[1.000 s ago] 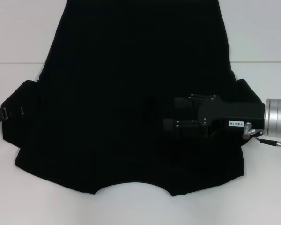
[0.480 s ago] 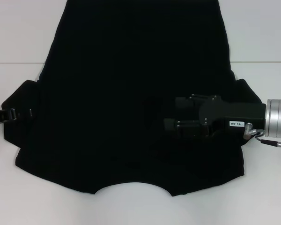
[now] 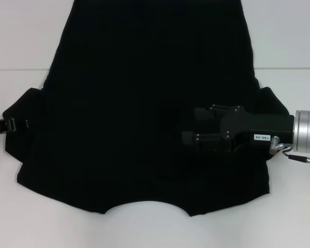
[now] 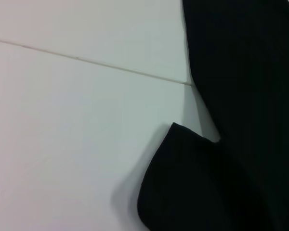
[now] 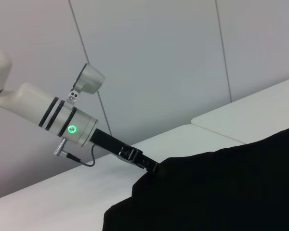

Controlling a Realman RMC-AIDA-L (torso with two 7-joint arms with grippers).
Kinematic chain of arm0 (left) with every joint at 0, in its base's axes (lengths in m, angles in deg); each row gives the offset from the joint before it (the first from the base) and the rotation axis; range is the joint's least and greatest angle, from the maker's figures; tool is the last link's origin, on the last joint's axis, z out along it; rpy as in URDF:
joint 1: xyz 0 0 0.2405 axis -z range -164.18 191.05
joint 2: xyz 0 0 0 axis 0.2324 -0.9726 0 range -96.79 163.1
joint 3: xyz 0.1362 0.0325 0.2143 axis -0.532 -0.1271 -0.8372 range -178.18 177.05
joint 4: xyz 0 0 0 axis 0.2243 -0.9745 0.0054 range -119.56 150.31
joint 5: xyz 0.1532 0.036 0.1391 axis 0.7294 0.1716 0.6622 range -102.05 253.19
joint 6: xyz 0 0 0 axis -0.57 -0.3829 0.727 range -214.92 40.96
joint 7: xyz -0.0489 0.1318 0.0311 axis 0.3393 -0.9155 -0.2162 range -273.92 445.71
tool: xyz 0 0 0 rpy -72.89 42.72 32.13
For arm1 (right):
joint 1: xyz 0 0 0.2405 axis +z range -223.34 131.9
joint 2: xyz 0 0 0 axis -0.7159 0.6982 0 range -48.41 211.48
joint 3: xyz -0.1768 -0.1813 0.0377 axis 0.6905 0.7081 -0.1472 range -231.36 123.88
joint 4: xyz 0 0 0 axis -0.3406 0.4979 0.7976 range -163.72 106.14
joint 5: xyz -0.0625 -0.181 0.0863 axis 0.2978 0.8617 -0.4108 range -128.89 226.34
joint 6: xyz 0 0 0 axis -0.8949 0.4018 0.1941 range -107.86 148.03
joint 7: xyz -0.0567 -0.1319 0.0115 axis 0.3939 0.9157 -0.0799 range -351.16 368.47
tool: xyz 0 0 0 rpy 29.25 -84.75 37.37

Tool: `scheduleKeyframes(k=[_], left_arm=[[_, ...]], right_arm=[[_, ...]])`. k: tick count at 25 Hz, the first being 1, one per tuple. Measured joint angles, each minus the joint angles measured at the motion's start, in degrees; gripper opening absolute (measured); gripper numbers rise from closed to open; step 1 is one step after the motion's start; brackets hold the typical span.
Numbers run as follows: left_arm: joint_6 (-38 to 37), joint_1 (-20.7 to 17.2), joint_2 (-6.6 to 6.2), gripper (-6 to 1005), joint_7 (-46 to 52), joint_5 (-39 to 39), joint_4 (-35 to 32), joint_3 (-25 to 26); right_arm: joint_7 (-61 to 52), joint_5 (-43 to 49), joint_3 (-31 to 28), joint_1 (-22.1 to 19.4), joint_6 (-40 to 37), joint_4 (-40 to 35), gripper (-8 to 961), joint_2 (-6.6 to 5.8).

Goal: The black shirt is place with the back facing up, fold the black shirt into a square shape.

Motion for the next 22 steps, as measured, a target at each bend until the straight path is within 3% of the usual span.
scheduleKeyframes(k=[3, 13, 22], left_arm=[[0.3, 0.1, 0.00, 662, -0.1, 0.6, -0.1, 0.0], [1.8, 0.1, 0.00, 213, -0.1, 1.3, -0.3, -0.1], [2.1, -0.5, 0.00, 38, -0.2, 1.2, -1.3, 0.7]], right_arm=[[0.0, 0.0, 0.0, 0.0, 0.0, -0.1, 885, 0.00], [0.0, -0.1, 0.0, 0.0, 0.0, -0.1, 885, 0.00], [0.0, -0.1, 0.0, 0.3, 0.8, 0.6, 885, 0.00]])
